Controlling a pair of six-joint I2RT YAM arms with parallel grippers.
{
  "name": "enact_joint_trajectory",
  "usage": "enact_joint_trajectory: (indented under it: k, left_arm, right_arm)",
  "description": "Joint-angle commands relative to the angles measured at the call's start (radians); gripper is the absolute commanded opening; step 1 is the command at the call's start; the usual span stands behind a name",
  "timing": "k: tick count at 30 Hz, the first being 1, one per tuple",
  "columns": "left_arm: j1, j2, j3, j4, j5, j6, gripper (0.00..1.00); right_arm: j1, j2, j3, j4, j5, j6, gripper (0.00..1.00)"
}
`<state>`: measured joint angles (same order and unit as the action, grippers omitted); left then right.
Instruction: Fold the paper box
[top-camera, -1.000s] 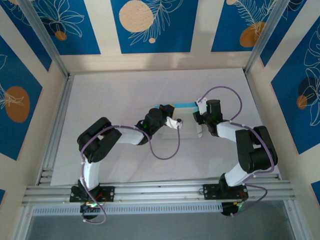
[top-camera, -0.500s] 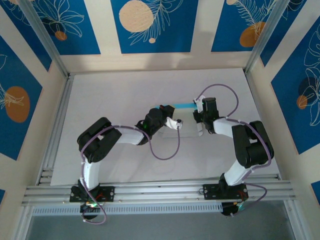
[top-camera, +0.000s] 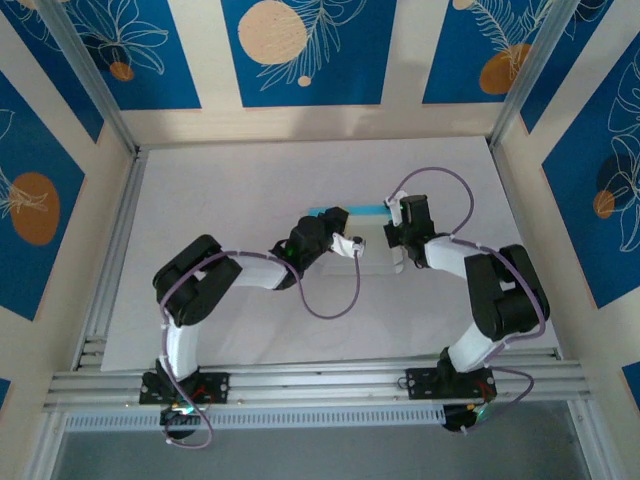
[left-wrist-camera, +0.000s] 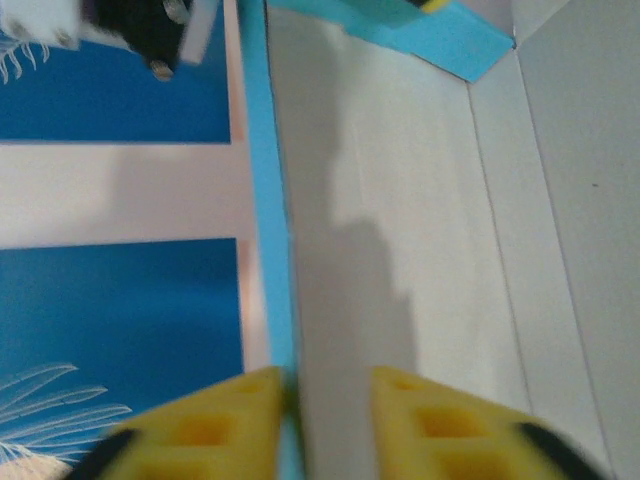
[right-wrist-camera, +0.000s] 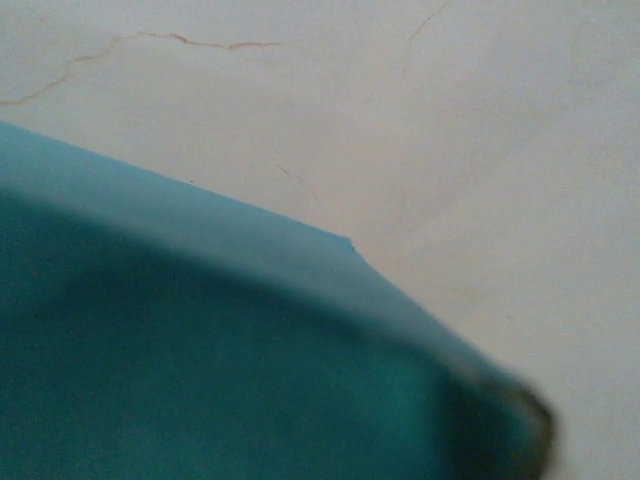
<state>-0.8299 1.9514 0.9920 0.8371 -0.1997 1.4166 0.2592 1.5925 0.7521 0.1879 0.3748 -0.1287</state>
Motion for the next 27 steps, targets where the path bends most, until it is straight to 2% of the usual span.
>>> enact_joint_trajectory:
  k: [1, 3, 7, 13, 16, 18, 24, 27]
  left_arm:
    - [-0.007, -0.079, 0.002, -0.032, -0.032, -0.062, 0.45]
    - [-0.017, -0.143, 0.005, -0.061, -0.052, -0.092, 0.53]
    - [-0.033, -0.294, 0.006, -0.196, -0.054, -0.200, 0.62]
    - [-0.034, -0.516, 0.018, -0.482, -0.004, -0.451, 0.72]
    - [-0.018, -0.606, 0.030, -0.571, -0.020, -0.583, 0.72]
    - [0.027, -0.659, 0.043, -0.658, -0.001, -0.694, 0.69]
    - [0.167, -0.749, 0.040, -0.811, 0.063, -0.981, 0.54]
    - [0.196, -0.766, 0.049, -0.886, 0.081, -1.107, 0.51]
  right_arm:
    - [0.012, -0.089, -0.014, -0.059, 0.013, 0.042, 0.00]
    - [0.019, -0.135, -0.020, -0.103, 0.009, 0.066, 0.00]
    - [0.025, -0.209, -0.013, -0.208, -0.010, 0.105, 0.00]
    - [0.012, -0.293, 0.064, -0.385, -0.055, 0.233, 0.00]
    - [0.016, -0.293, 0.123, -0.493, -0.079, 0.294, 0.00]
    - [0.038, -0.315, 0.123, -0.528, -0.078, 0.307, 0.00]
    - [0.108, -0.367, 0.070, -0.542, -0.033, 0.350, 0.00]
    - [0.109, -0.341, 0.068, -0.529, -0.034, 0.433, 0.00]
